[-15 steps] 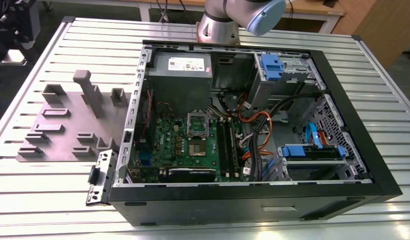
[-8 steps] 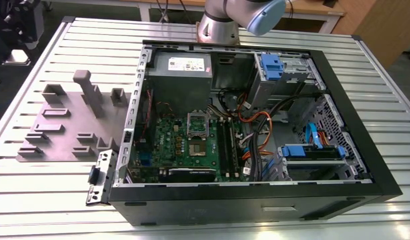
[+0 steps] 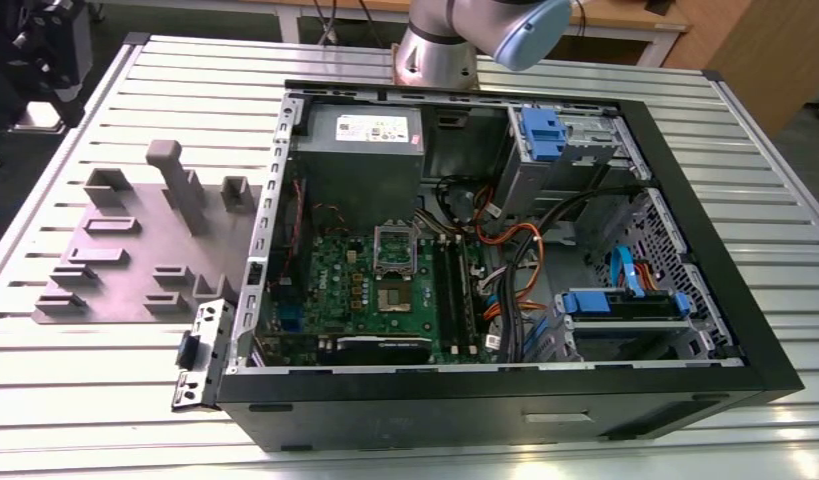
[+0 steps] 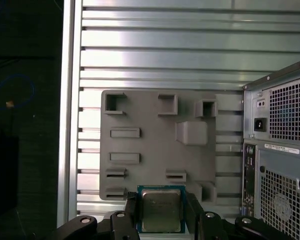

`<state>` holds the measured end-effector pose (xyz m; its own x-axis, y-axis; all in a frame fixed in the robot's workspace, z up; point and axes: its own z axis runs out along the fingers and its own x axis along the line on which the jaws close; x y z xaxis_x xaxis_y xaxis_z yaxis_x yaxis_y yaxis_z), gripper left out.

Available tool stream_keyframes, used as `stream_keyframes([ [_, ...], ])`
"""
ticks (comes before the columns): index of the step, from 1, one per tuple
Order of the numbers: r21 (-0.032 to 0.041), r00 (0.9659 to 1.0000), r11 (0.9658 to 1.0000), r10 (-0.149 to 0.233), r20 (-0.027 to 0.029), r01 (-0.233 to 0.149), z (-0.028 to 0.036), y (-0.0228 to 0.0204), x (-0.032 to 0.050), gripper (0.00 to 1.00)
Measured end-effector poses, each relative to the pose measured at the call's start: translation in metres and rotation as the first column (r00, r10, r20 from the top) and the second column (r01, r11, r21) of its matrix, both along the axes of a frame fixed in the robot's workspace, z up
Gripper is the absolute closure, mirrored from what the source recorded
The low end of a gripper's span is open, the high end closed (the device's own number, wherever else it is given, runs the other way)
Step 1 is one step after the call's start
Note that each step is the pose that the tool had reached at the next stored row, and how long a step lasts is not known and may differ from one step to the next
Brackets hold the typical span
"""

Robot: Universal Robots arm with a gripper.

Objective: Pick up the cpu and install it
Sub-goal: 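Pick up the cpu and move it towards the insertion slot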

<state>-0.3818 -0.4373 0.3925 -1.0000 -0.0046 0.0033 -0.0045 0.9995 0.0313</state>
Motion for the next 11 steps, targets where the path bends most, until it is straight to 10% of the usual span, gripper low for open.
stream_keyframes([
  [11, 0.0000, 1.0000, 1.0000, 0.000, -0.0023, 0.000, 0.0000, -0.0011, 0.0247, 0.53],
])
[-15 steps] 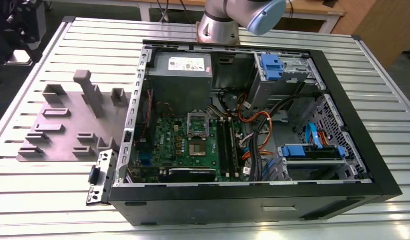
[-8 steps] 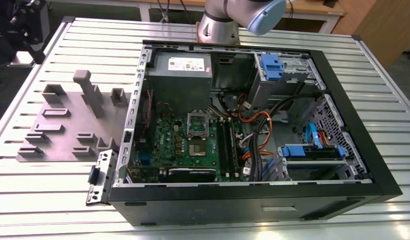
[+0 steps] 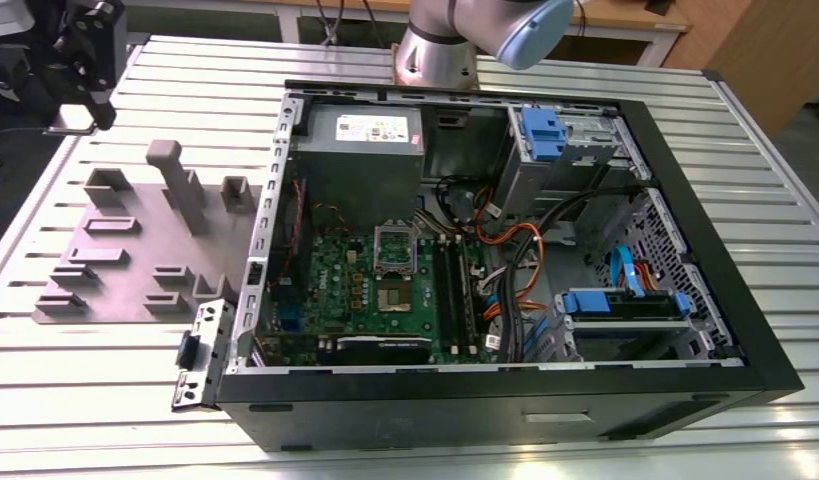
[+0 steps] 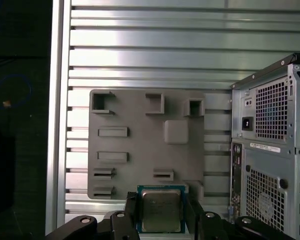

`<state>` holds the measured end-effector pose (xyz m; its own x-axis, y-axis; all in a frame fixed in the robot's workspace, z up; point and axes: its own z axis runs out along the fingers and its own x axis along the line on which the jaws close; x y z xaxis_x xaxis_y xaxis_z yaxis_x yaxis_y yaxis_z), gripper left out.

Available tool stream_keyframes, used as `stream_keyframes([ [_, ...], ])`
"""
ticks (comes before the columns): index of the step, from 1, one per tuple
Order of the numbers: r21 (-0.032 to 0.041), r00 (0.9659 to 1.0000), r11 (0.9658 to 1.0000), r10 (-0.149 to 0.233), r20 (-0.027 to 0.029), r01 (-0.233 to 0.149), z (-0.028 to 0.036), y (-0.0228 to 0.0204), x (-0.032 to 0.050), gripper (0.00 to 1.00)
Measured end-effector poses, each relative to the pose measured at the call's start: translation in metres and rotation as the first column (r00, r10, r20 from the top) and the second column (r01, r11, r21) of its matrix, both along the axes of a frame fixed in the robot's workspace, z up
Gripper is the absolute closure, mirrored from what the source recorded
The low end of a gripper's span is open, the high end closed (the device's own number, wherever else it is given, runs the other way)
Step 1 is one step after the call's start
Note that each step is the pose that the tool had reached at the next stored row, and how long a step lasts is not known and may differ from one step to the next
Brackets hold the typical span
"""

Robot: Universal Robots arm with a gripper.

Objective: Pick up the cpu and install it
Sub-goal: 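Pick up the cpu and move it towards the insertion slot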

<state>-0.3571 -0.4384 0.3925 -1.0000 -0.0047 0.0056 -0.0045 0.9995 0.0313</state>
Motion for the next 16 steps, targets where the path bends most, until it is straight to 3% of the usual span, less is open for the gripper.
stream_keyframes([
  [16, 0.0000, 1.0000, 1.0000, 0.000, -0.0002, 0.000, 0.0000, -0.0001, 0.0071, 0.53],
])
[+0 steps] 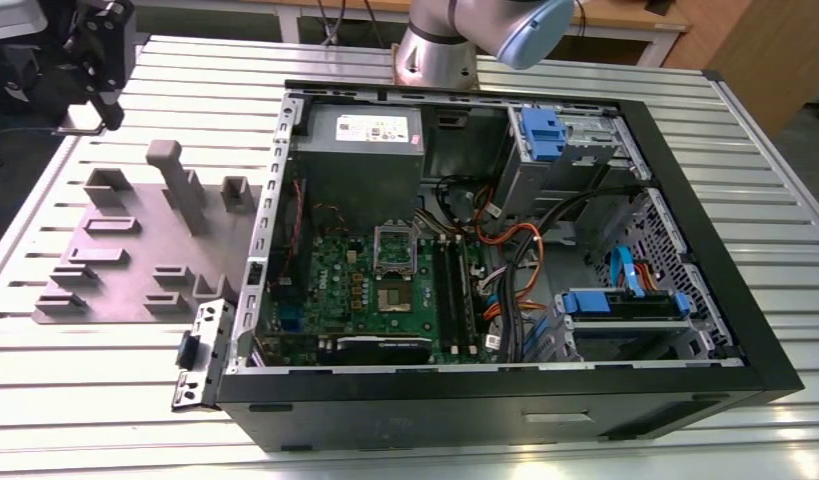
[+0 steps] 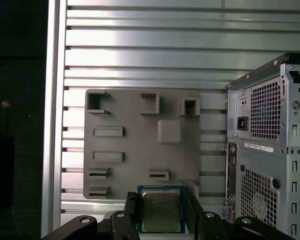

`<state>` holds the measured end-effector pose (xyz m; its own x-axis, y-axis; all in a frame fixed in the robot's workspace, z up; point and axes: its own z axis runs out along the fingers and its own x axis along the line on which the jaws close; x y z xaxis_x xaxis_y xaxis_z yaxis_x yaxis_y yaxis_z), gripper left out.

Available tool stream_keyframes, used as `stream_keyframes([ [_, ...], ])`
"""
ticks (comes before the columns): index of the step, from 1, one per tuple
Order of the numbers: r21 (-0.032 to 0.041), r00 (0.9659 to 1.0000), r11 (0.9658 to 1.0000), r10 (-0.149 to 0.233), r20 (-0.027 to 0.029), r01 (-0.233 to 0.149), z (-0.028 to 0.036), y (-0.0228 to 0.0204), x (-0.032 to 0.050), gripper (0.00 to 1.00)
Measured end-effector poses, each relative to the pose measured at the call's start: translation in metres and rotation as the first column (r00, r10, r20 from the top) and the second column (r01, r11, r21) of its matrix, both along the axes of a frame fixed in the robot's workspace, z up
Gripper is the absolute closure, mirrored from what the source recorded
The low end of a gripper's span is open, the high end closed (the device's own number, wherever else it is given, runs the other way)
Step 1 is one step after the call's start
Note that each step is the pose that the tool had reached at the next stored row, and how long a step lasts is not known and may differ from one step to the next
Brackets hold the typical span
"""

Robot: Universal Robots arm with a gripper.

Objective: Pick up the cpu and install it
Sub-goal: 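Pick up the cpu and move it towards the insertion slot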

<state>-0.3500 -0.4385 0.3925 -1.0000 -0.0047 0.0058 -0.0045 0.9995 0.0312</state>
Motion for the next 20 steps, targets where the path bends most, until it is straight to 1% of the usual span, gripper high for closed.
stream_keyframes([
  [20, 0.0000, 1.0000, 1.0000, 0.000, 0.0000, 0.000, 0.0000, 0.0000, 0.0123, 0.53],
])
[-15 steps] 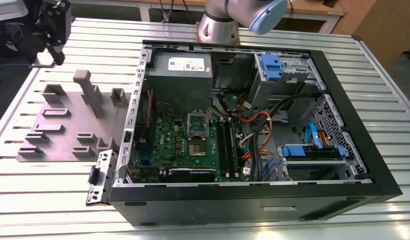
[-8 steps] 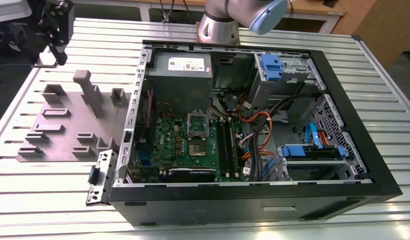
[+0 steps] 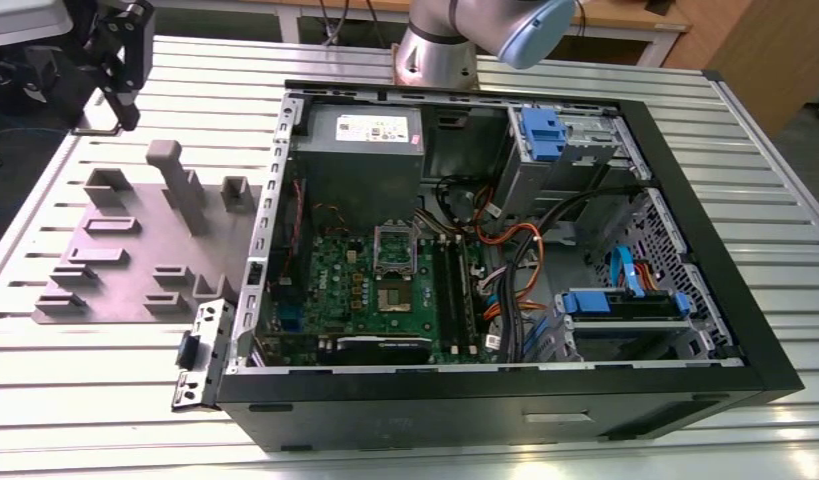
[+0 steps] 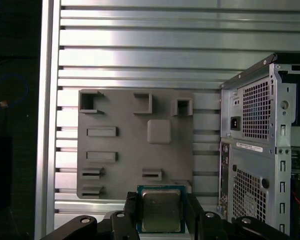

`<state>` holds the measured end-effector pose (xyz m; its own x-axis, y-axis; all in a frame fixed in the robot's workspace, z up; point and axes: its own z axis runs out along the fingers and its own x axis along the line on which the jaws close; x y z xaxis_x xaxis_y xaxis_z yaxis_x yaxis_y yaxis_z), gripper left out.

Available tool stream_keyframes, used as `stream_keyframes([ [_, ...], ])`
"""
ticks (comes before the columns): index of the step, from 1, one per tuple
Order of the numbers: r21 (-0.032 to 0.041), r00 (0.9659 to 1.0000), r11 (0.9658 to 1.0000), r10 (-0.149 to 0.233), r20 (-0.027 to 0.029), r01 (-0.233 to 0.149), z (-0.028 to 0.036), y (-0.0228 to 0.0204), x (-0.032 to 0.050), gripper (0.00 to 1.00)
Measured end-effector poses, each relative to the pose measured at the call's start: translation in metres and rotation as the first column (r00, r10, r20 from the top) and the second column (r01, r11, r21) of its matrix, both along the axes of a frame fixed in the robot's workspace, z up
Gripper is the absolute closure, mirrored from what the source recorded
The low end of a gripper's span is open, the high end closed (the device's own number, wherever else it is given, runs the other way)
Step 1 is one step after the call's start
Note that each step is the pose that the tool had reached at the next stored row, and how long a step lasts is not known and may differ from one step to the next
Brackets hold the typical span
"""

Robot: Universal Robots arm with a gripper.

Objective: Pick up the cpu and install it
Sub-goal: 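Pick up the cpu and move it towards the insertion slot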

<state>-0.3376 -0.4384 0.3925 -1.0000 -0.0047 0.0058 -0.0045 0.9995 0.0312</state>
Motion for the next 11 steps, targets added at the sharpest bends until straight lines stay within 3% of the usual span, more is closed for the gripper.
stream_keyframes([
  [11, 0.0000, 1.0000, 1.0000, 0.000, 0.0000, 0.000, 0.0000, 0.0000, 0.0035, 0.53],
])
